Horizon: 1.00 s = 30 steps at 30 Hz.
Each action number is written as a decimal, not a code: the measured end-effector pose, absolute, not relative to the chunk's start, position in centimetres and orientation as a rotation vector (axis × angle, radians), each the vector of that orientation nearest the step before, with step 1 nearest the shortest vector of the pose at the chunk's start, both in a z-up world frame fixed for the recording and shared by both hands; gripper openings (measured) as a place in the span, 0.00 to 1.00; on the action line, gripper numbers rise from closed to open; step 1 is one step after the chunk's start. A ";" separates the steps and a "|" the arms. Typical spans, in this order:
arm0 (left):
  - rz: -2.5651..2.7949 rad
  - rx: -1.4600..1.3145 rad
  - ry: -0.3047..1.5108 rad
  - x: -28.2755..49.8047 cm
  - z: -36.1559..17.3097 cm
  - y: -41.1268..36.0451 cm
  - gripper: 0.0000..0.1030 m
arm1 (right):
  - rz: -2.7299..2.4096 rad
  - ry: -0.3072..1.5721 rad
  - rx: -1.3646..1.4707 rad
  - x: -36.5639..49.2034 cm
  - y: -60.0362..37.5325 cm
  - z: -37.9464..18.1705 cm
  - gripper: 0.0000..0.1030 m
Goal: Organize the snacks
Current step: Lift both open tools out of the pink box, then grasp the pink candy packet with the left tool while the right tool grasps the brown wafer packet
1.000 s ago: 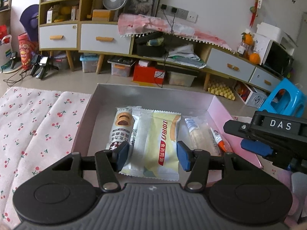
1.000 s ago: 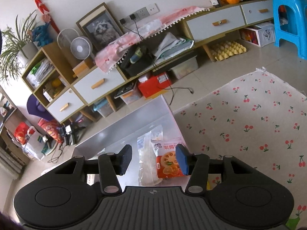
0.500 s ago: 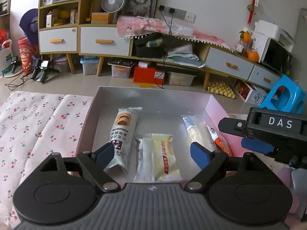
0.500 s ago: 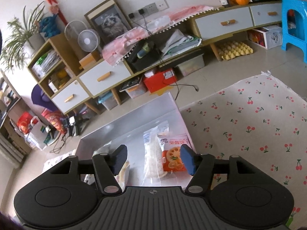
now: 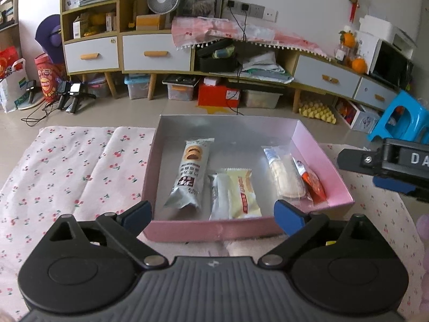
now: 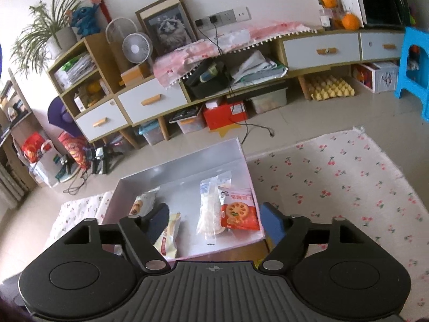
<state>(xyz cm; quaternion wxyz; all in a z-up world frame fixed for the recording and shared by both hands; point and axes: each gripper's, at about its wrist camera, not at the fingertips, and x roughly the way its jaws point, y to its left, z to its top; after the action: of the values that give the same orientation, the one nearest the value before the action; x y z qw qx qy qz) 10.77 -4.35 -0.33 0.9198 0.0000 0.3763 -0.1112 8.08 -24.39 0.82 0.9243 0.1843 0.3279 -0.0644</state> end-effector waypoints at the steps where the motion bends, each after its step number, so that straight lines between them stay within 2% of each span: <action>1: -0.230 0.006 0.783 10.6 -0.1 -4.2 0.95 | -0.132 0.677 0.372 7.9 -24.4 1.0 0.79; 8: -0.247 0.047 0.810 9.2 1.3 -3.4 0.99 | -0.136 0.714 0.352 5.8 -24.6 2.2 0.81; 20: -0.300 0.114 0.805 6.5 1.6 -1.6 0.99 | -0.148 0.875 0.291 2.6 -24.4 1.2 0.84; 30: -0.365 0.171 0.817 4.4 0.4 -0.9 0.99 | -0.076 0.927 0.200 0.0 -24.2 -0.6 0.84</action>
<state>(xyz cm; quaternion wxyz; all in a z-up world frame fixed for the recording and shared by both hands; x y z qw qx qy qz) 4.40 -0.91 0.42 0.8980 0.0826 0.3947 -0.1762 0.03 -24.24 -0.63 0.8890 0.0962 0.4462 -0.0365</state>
